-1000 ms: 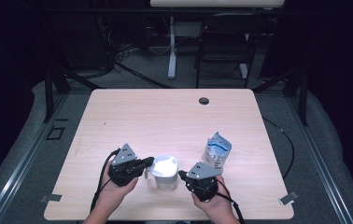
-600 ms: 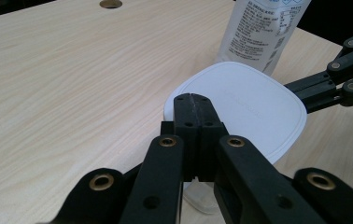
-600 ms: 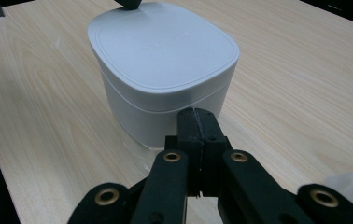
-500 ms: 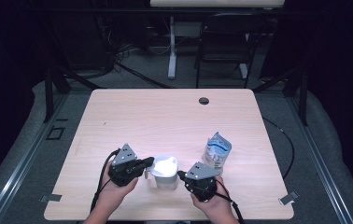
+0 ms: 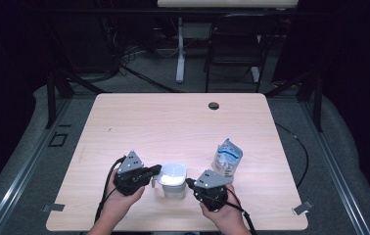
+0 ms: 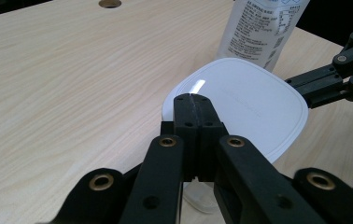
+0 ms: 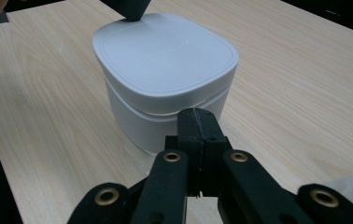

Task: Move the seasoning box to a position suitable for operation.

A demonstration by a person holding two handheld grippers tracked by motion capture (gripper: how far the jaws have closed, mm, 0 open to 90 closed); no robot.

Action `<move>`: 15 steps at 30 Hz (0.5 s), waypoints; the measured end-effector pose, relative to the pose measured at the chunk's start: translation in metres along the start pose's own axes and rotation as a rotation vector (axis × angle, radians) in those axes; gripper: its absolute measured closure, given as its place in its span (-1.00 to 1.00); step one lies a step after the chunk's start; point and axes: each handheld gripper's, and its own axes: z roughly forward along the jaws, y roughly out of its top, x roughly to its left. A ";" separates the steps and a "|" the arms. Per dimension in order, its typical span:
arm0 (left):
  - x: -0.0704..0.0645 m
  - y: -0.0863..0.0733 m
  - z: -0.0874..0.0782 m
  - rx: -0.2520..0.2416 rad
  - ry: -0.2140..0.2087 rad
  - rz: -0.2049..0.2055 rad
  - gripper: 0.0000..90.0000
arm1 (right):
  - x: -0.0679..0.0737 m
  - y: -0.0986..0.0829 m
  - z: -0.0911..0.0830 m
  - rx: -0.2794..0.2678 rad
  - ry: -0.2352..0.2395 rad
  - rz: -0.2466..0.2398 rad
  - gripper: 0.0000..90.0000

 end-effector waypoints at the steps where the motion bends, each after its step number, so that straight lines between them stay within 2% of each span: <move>1: 0.000 0.000 0.000 0.000 0.000 0.000 1.00 | 0.000 0.000 0.000 0.000 0.000 0.000 1.00; 15: 0.000 0.000 0.000 0.000 0.000 -0.001 1.00 | 0.002 0.002 0.001 0.000 0.003 -0.009 1.00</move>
